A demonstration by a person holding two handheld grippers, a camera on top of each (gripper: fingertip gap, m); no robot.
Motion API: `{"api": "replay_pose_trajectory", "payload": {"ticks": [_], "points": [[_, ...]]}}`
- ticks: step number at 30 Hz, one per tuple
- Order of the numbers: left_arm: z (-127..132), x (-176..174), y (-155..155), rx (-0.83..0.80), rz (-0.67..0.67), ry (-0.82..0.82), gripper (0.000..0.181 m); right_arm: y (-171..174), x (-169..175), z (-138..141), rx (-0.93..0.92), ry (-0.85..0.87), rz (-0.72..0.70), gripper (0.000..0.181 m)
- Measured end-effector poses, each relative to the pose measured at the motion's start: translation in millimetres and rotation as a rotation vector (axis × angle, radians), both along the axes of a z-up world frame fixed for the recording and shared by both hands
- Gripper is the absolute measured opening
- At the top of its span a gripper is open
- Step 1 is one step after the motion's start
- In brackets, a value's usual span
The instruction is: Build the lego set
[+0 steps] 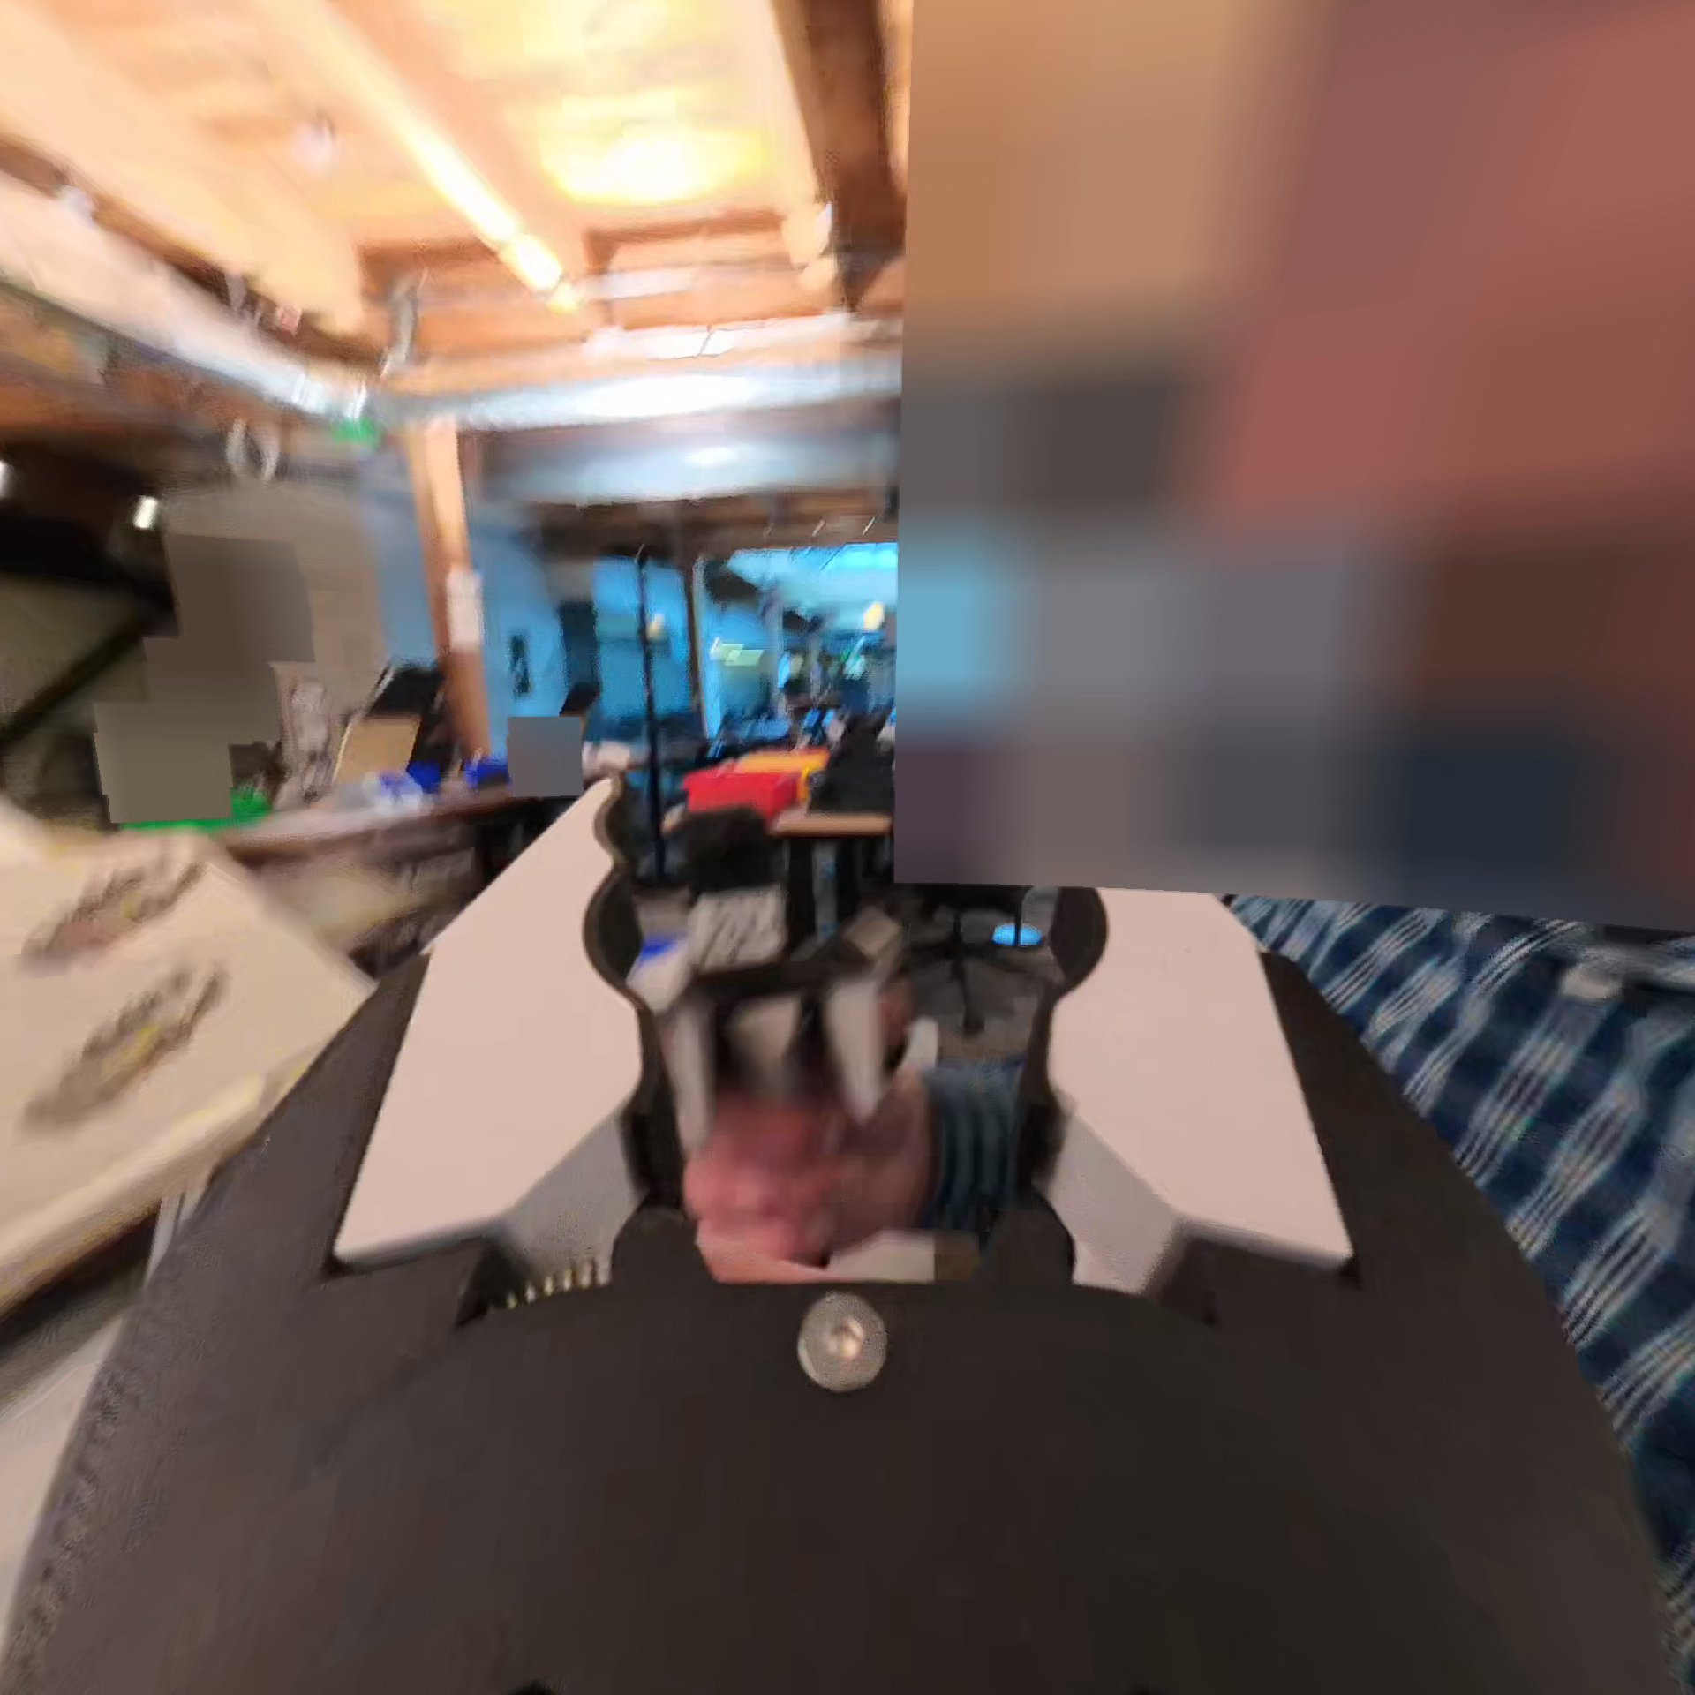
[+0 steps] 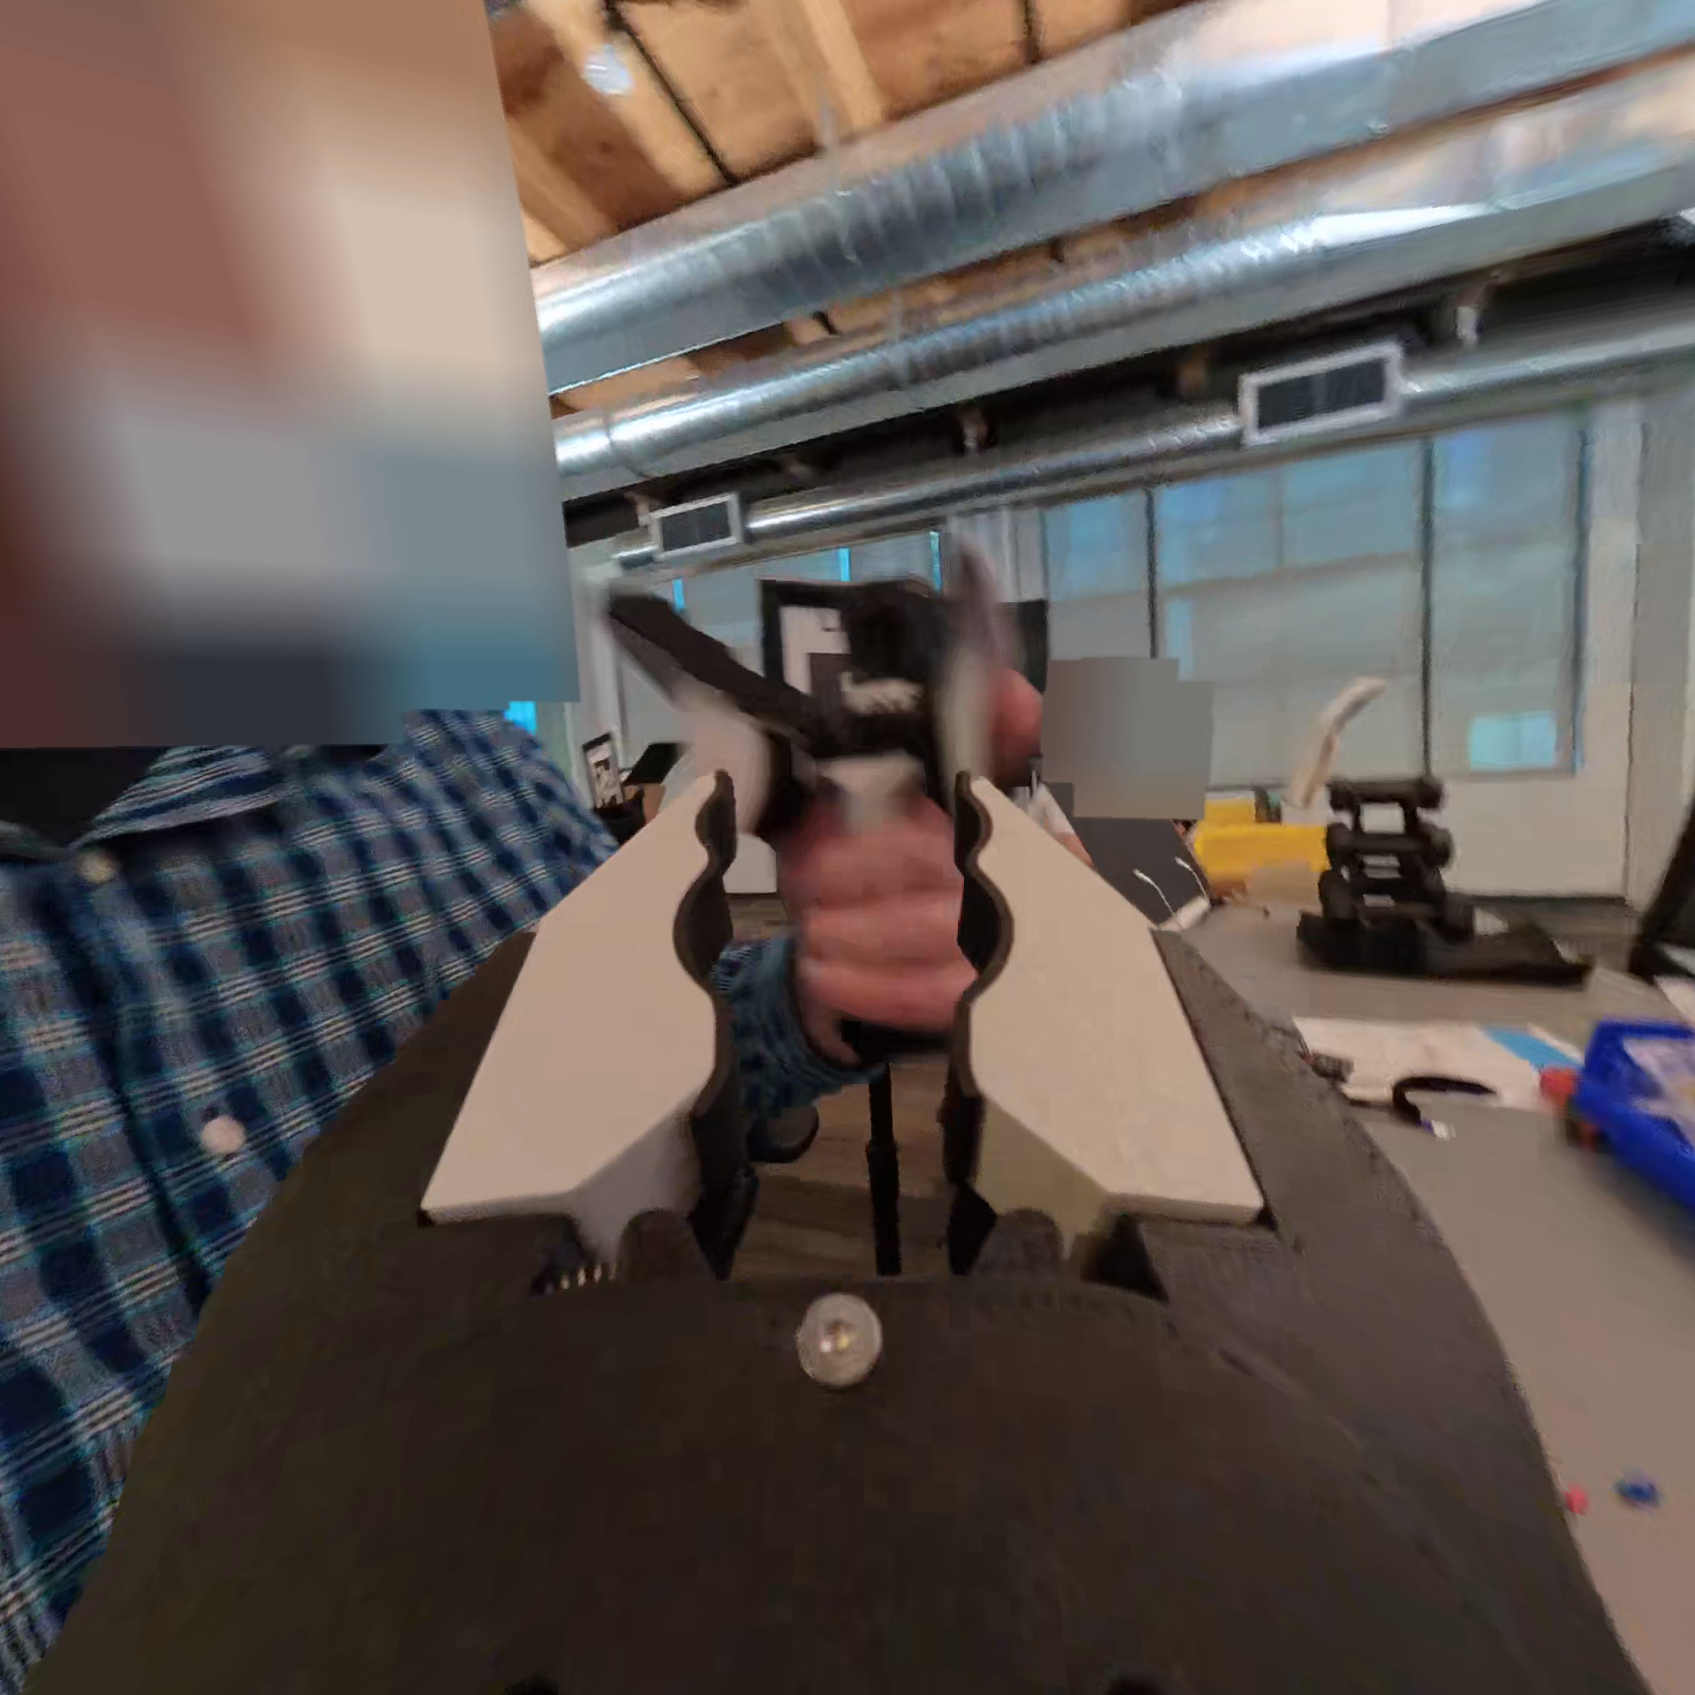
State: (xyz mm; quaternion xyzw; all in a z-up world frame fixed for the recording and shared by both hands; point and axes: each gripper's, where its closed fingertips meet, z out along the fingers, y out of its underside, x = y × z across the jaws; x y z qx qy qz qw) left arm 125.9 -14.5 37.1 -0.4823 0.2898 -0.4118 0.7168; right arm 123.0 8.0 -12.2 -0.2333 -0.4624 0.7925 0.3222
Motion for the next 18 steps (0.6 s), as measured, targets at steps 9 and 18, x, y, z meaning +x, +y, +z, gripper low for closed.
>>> {"api": "replay_pose_trajectory", "payload": {"ticks": [9, 18], "points": [[-119.1, 24.2, 41.7, -0.394, -0.007, -0.040, 0.053, -97.3, 26.2, 10.4, 0.228, 0.135, 0.160, 0.024], [-147.3, 42.4, 33.0, -0.434, 0.005, -0.031, 0.027, -134.7, 14.8, -7.2, 0.275, 0.049, 0.177, 0.036]]}}
